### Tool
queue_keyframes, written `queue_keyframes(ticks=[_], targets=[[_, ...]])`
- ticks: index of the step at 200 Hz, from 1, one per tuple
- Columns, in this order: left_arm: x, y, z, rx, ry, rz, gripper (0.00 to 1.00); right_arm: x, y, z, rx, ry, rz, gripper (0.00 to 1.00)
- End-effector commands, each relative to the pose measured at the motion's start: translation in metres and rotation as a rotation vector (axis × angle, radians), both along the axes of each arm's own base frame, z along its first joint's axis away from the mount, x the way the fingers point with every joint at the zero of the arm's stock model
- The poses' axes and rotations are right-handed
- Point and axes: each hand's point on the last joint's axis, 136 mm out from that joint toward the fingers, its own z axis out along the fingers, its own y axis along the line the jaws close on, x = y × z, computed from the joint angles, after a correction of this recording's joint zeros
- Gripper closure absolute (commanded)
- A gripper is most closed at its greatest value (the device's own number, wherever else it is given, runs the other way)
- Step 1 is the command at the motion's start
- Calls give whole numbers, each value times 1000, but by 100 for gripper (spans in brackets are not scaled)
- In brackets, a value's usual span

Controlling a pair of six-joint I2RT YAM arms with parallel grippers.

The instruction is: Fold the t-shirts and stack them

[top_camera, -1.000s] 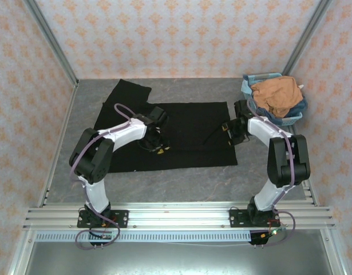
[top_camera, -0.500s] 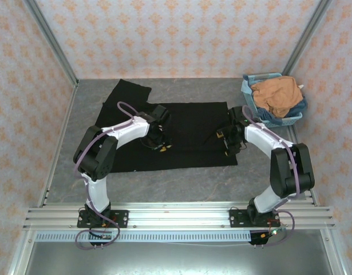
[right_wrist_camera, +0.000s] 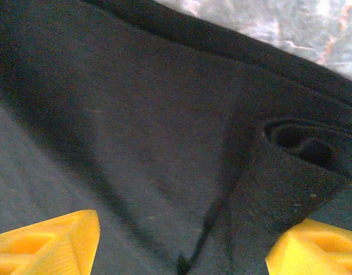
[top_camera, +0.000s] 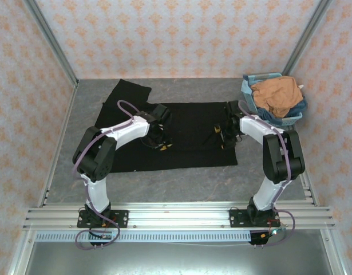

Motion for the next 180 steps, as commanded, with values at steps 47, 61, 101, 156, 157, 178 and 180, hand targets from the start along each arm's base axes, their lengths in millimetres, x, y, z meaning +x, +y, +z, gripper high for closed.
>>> queue_keyframes(ticks=[47,61,101,156,157,178,180], targets=[[-10,-1,21,8,-34,-52,79,32,-20,-2,7,-21,-103,34],[-13,-4,20,5,-26,-67,81,37,-24,-3,5,-20,-106,36],[-15,-3,11,27,-4,-78,81,49,-38,-5,6,-34,-136,41],[3,-10,1,48,2,-69,82,47,-49,19,-67,-79,-32,44],[3,-11,1,48,2,-70,82,46,-49,20,-69,-79,-29,44],[7,-3,10,80,-16,-64,82,29,-47,29,-90,-94,17,45],[7,-1,10,84,-17,-61,82,27,-46,29,-91,-93,22,45]])
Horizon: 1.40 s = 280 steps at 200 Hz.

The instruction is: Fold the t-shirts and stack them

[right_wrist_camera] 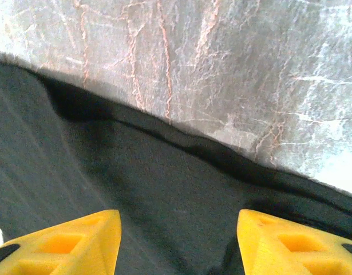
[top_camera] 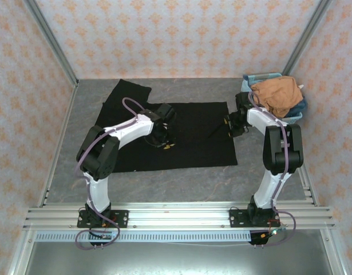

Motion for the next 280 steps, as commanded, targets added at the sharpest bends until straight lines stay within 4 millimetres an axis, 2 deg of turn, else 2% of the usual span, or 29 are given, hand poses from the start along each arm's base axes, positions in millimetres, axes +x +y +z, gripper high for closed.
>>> queue_keyframes(ticks=[1,11,13,16,37,71,93,133,161,178,220,246,280], targets=[[3,13,8,72,-16,-7,82,-22,-2,23,-68,-25,77,46],[3,24,5,90,-3,15,81,-32,3,23,-70,-22,97,47],[3,25,14,82,-20,20,81,-34,4,23,-71,-22,102,48],[4,30,16,82,-22,32,81,-37,6,22,-70,-19,110,50],[7,65,21,87,-17,108,81,-53,23,16,-62,-14,160,59],[15,128,24,110,6,212,82,-57,40,2,-55,15,200,77],[15,170,18,145,42,284,83,-66,37,-16,-62,73,190,85],[-1,230,2,206,121,390,83,-75,19,-43,-102,137,181,86],[-18,260,-13,258,193,443,84,-75,8,-50,-114,165,175,85],[-23,272,-22,277,223,464,84,-77,4,-50,-132,186,184,82],[-45,291,-36,376,296,491,84,-105,-2,-52,-146,276,184,73],[-68,305,-38,444,339,540,85,-122,7,-47,-127,285,201,68],[-92,325,-34,492,368,603,85,-129,33,-42,-104,279,270,63]])
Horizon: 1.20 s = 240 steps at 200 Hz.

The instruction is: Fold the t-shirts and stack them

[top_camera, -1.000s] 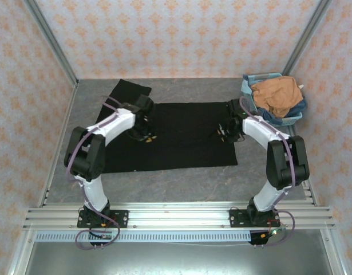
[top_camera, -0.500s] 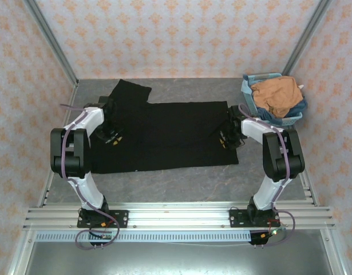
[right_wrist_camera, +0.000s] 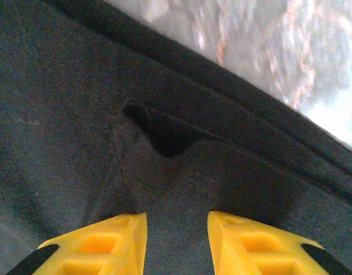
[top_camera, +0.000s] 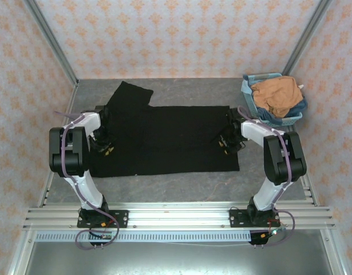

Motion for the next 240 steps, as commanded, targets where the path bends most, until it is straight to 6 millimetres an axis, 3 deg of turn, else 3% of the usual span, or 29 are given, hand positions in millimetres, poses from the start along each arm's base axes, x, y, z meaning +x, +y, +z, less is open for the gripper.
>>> queue_keyframes(ticks=[1,25,43,73,107,136,152,180,206,240], targets=[[-44,32,2,115,124,71,85,-34,4,-8,-45,112,32,63],[-48,41,2,99,108,97,85,-43,16,-12,-36,149,53,62],[-41,42,9,89,92,96,85,-46,13,-5,-66,144,57,60],[-10,42,56,105,-65,118,81,-27,3,34,-133,27,68,53],[59,34,106,97,-259,102,71,27,11,69,-141,-172,149,43],[133,25,125,78,-387,80,71,83,31,80,-115,-273,275,43],[170,30,118,95,-420,69,71,113,42,81,-83,-317,336,43],[217,30,108,69,-479,55,73,147,38,77,-125,-312,372,44],[222,23,97,34,-439,62,73,154,41,64,-96,-273,338,44],[186,14,74,23,-346,63,72,140,53,40,-73,-217,323,44]])
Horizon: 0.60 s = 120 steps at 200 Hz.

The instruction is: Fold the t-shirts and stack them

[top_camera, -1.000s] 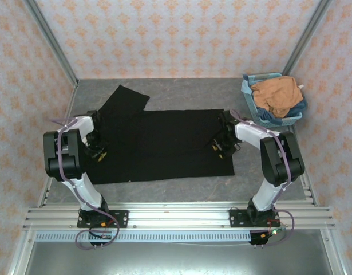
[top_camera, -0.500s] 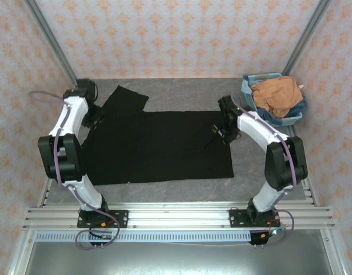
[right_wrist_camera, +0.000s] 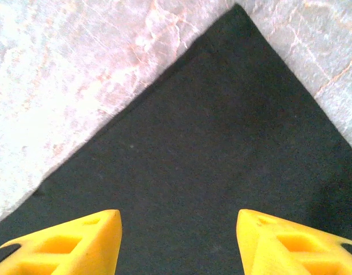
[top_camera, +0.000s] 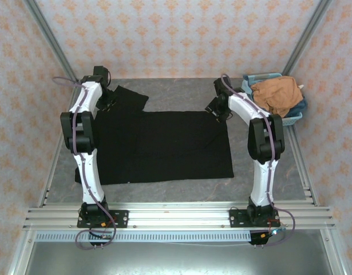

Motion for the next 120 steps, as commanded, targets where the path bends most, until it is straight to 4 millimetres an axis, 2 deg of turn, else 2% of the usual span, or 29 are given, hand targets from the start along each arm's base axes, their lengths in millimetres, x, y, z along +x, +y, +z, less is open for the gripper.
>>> queue_keyframes(ticks=[1,35,65,94,120], targets=[[-30,-6,7,-11,44,12,72,-15,10,-14,3,59,4,44],[-64,1,-30,-34,135,51,73,-31,13,-35,-16,108,-2,44],[-89,16,-52,-13,194,81,73,-48,14,-55,-39,161,-1,44],[-107,31,-63,14,250,87,73,-67,18,-69,-34,207,-2,44],[-120,42,-64,22,269,99,73,-87,29,-74,-31,241,11,44]])
